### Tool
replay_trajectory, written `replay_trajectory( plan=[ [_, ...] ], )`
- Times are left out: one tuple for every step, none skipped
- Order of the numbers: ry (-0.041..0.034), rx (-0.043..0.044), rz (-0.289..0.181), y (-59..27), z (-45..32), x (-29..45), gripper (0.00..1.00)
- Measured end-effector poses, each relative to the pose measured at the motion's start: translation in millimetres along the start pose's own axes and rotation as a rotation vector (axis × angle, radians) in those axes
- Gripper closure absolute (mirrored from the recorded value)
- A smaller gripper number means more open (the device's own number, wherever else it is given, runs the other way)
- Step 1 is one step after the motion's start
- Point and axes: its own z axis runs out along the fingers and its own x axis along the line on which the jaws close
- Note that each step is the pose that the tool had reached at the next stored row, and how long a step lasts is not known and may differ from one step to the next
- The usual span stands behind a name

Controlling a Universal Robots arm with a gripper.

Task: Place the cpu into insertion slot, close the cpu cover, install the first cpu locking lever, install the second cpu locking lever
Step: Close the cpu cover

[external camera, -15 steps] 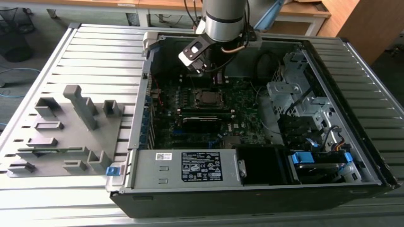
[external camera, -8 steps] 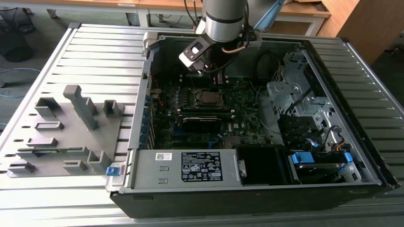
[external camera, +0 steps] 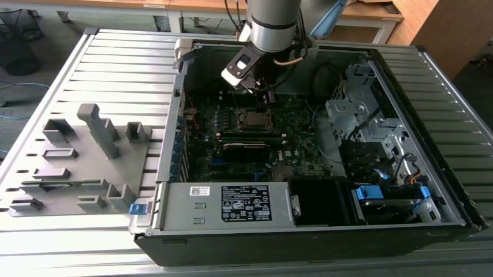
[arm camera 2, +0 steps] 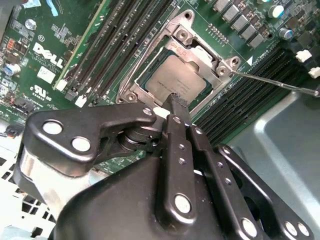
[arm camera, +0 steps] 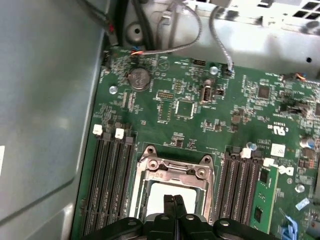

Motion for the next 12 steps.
replay_trajectory(
  plan=[
    [0.0001, 0.0000, 0.000, 0.0, 0.0, 0.0, 0.89],
    [0.0002, -0.0001, 0.000, 0.0, 0.1, 0.0, 0.89],
    [0.0002, -0.0001, 0.000, 0.0, 0.1, 0.0, 0.89],
    [0.0002, -0.0001, 0.000, -0.1, 0.1, 0.0, 0.89],
    [0.0002, -0.0001, 0.000, 0.0, 0.1, 0.0, 0.89],
    [0.0002, -0.0001, 0.000, 0.0, 0.1, 0.0, 0.89],
    [0.0002, -0.0001, 0.000, 0.0, 0.1, 0.0, 0.89],
    [0.0002, -0.0001, -0.001, 0.0, 0.1, 0.0, 0.89],
    [0.0002, -0.0001, -0.001, -0.1, 0.1, 0.0, 0.89],
    [0.0002, -0.0001, -0.001, 0.0, 0.1, 0.0, 0.89],
    [0.0002, -0.0001, -0.001, 0.0, 0.1, 0.0, 0.89],
    [0.0002, -0.0001, -0.001, -0.1, 0.1, 0.0, 0.89]
  ],
)
